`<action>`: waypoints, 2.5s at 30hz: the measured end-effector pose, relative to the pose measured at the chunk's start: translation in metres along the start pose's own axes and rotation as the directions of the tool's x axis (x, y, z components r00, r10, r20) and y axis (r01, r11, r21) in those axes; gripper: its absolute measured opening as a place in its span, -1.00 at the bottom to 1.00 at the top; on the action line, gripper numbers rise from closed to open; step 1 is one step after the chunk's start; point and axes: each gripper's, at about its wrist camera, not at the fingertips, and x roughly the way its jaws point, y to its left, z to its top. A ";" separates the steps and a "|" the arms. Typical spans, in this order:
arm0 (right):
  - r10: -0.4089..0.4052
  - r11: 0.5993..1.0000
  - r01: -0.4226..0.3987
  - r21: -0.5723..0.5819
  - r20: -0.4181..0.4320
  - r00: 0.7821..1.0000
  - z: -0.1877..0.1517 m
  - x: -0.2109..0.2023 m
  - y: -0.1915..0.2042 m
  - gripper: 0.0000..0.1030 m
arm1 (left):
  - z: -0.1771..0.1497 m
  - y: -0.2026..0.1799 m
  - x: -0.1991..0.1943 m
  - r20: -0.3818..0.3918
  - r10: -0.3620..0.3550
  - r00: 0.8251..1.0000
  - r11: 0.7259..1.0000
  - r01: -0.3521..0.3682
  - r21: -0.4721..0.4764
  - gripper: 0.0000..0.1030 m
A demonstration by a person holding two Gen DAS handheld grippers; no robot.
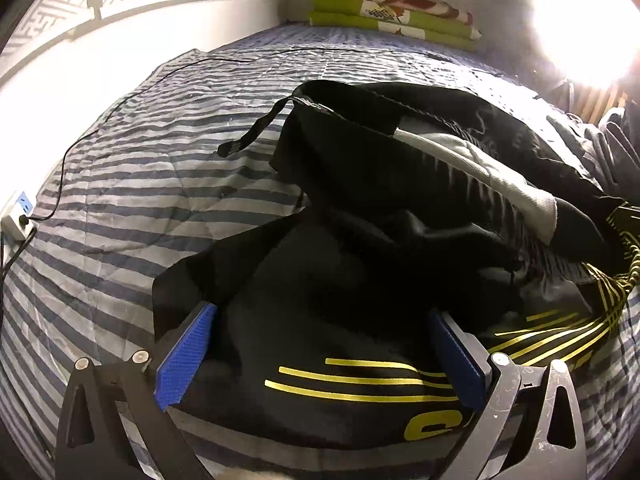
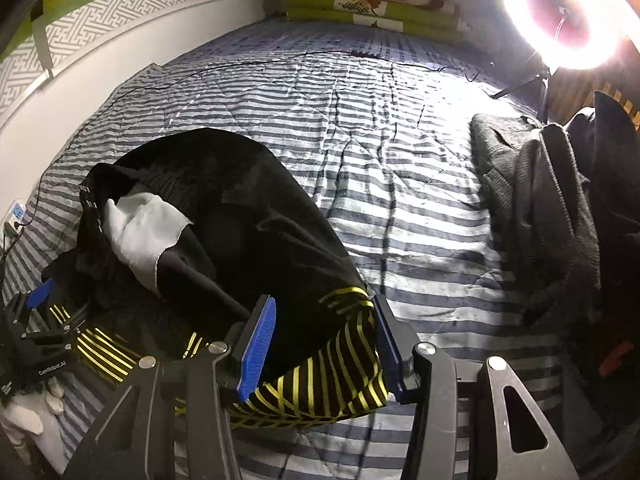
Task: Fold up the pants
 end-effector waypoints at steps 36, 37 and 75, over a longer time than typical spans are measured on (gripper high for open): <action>0.081 0.993 -0.091 -0.081 -0.121 0.989 0.029 0.045 -0.003 -0.76 | 0.149 0.014 0.056 -0.243 0.019 0.970 0.997 -0.036 -0.064 -0.72; 0.094 0.993 -0.103 -0.065 -0.122 0.988 0.028 0.043 -0.006 -0.90 | 0.148 0.015 0.056 -0.251 -0.004 0.968 0.997 -0.016 -0.078 -0.86; 0.132 0.991 -0.132 -0.002 -0.015 0.991 -0.044 -0.064 -0.023 -0.73 | 0.048 -0.001 -0.078 -0.209 -0.045 0.977 0.999 0.046 0.003 -0.89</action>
